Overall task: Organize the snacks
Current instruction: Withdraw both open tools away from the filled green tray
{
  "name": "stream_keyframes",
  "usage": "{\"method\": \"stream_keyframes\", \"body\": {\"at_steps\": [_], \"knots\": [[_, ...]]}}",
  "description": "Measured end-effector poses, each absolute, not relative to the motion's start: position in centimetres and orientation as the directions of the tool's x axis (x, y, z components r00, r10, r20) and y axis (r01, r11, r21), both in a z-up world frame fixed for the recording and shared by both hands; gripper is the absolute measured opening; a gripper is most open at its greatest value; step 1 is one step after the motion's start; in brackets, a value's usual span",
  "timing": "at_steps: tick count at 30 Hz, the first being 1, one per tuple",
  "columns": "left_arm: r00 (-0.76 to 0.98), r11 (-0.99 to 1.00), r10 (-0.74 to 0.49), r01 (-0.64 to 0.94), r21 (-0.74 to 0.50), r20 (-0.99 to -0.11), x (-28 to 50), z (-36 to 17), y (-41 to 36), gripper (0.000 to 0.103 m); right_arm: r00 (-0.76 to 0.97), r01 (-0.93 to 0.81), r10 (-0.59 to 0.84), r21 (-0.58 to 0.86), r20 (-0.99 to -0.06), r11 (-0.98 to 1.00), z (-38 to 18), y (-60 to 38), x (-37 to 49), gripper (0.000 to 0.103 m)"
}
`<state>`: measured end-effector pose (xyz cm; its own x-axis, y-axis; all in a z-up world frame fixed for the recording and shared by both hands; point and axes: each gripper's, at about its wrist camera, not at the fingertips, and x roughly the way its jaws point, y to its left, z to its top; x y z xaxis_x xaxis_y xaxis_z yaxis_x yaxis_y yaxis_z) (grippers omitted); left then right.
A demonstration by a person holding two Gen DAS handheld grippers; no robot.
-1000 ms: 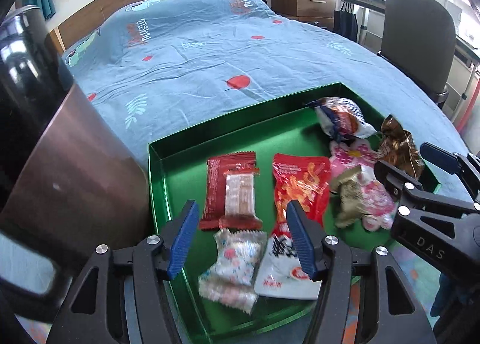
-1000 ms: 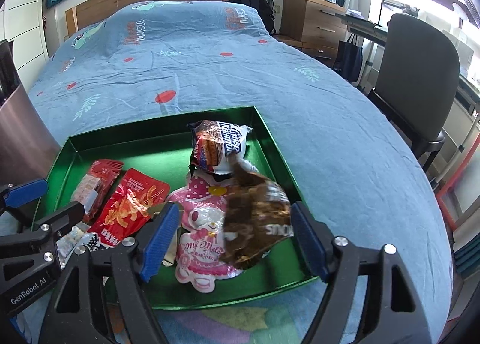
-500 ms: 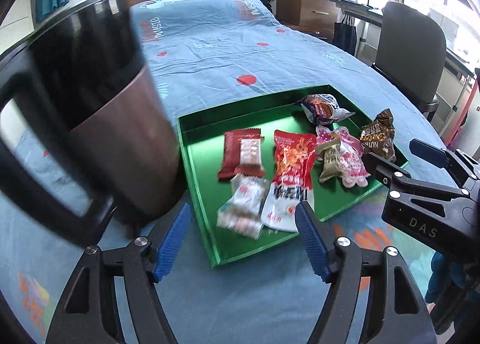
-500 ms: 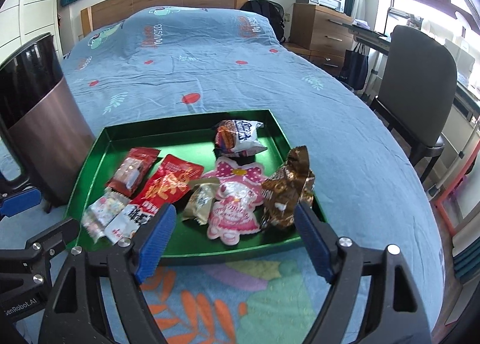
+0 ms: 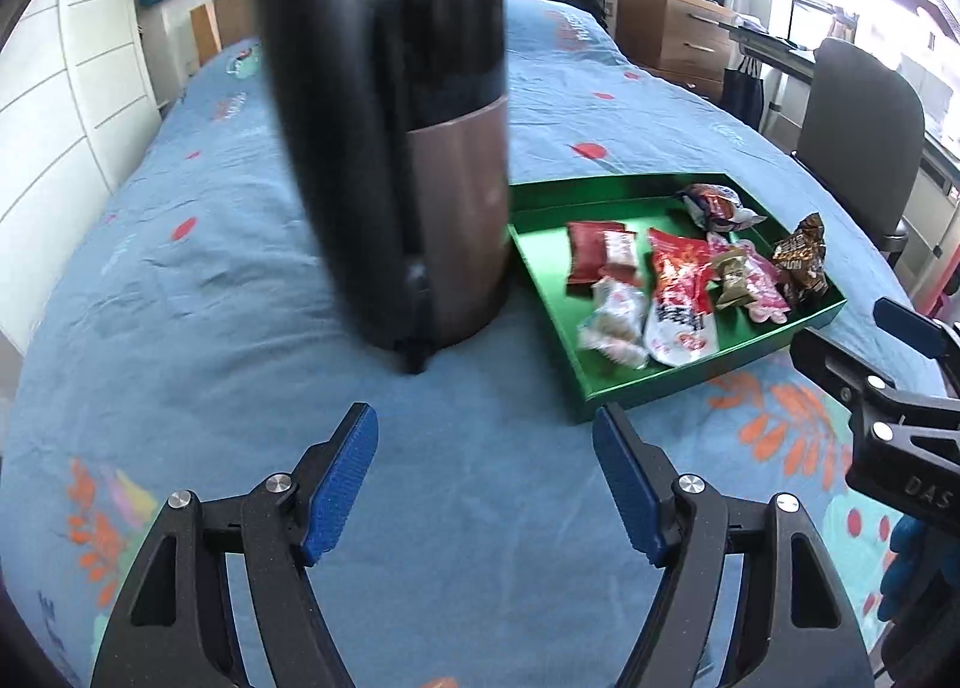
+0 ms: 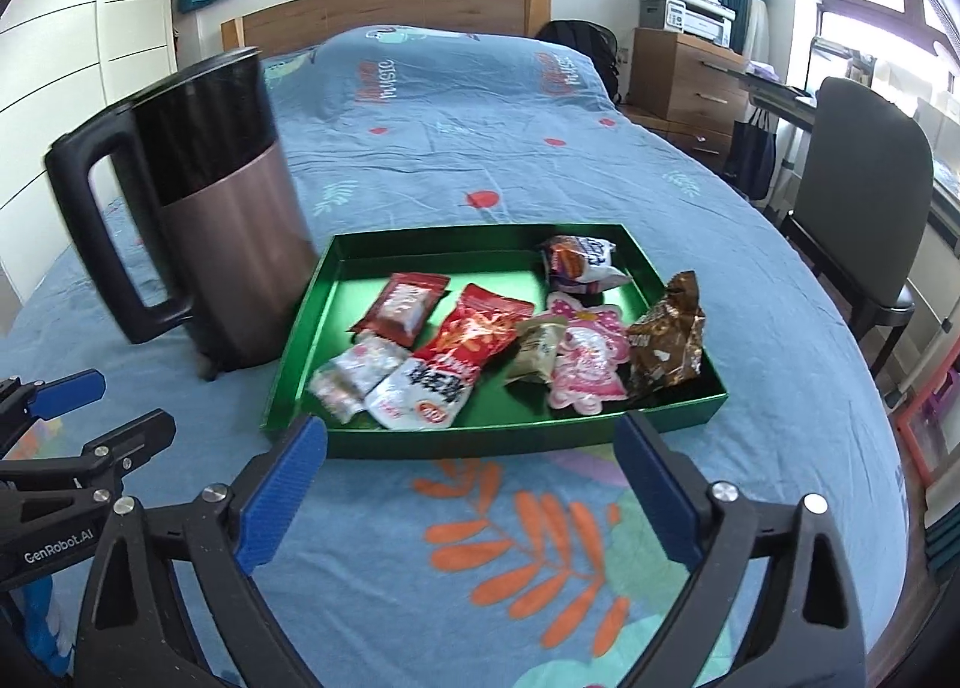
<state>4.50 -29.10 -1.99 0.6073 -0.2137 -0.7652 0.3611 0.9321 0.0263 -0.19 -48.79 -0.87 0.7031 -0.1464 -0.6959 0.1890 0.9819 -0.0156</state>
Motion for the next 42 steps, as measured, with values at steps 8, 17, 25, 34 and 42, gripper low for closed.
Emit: {"method": "stream_keyframes", "body": {"at_steps": [8,17,25,34,42], "knots": [[0.631,0.943,-0.199,0.332,0.030,-0.750,2.8,-0.6,-25.9,0.069,0.718,0.183,-0.143,-0.014,-0.681,0.983,0.2,-45.6,-1.7,0.103],[0.669,0.950,-0.182,0.309,0.047,-0.721,1.6,0.7,-23.4,0.070,0.734,0.172,-0.138,-0.014,-0.665,0.985,1.4,-43.1,-2.6,0.103],[0.687,0.961,-0.173,0.274,0.031,-0.706,1.6,1.8,-21.3,0.070,0.753,0.170,-0.149,-0.030,-0.641,0.985,2.5,-41.9,-3.1,0.103],[0.702,0.958,-0.196,0.286,0.019,-0.684,1.1,3.0,-21.5,0.070,0.770,0.161,-0.162,-0.057,-0.617,0.985,3.9,-41.3,-3.6,0.103],[0.694,0.950,-0.215,0.312,0.018,-0.687,0.9,3.2,-22.4,0.070,0.774,0.172,-0.175,-0.064,-0.608,0.983,4.3,-42.1,-3.9,0.103]]}}
